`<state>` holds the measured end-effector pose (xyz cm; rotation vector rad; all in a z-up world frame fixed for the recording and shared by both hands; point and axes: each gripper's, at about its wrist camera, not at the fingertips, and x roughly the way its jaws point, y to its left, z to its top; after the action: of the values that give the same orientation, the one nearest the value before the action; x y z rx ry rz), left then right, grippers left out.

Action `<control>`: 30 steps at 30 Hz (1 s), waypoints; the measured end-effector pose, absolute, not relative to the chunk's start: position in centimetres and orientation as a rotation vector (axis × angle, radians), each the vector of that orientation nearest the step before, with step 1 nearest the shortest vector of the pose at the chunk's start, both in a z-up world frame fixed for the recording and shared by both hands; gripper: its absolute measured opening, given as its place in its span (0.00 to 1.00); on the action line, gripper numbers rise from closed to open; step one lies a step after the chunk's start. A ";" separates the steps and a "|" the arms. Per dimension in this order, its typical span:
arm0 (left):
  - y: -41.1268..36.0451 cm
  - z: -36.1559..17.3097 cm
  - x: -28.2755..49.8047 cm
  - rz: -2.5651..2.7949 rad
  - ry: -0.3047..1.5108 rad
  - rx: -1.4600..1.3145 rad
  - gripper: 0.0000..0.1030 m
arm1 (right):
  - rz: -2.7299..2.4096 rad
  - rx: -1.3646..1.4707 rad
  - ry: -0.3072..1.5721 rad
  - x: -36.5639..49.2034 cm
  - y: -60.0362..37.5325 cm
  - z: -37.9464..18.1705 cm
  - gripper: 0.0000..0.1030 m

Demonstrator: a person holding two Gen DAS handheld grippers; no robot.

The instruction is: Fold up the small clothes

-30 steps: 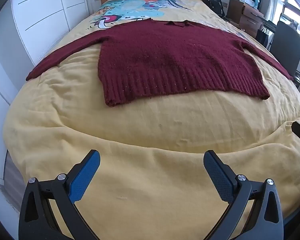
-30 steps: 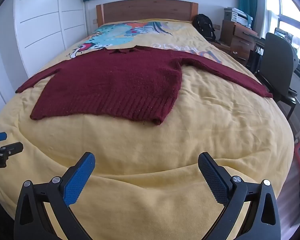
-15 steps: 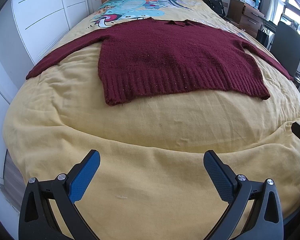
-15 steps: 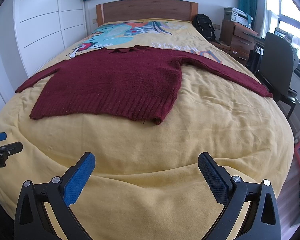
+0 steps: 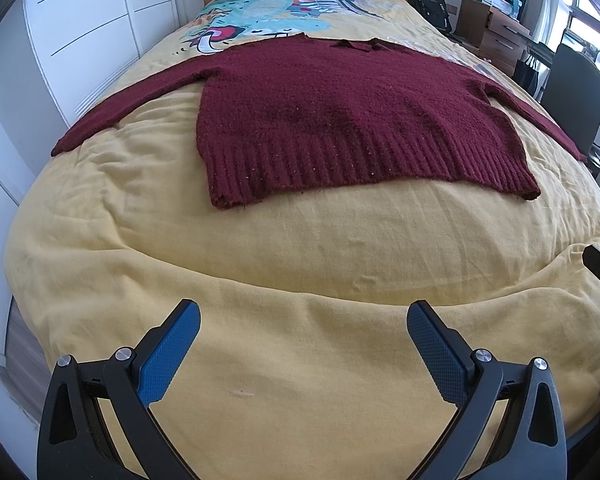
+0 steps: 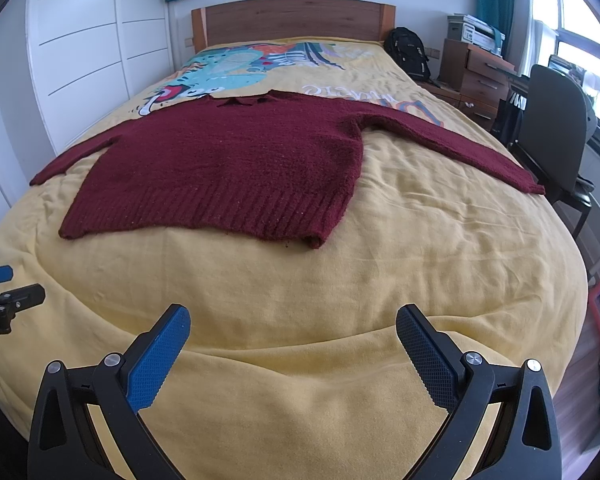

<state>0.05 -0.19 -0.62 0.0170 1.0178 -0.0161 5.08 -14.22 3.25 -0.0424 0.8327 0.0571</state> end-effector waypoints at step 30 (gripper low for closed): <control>-0.2 -0.8 0.0 -0.016 1.023 0.013 0.99 | 0.056 -0.043 0.834 5.0 -14.2 3.2 1.00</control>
<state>-0.03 -0.17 -0.85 0.0129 1.0229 -0.0158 5.04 -14.19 3.23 -0.0430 0.8338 0.0561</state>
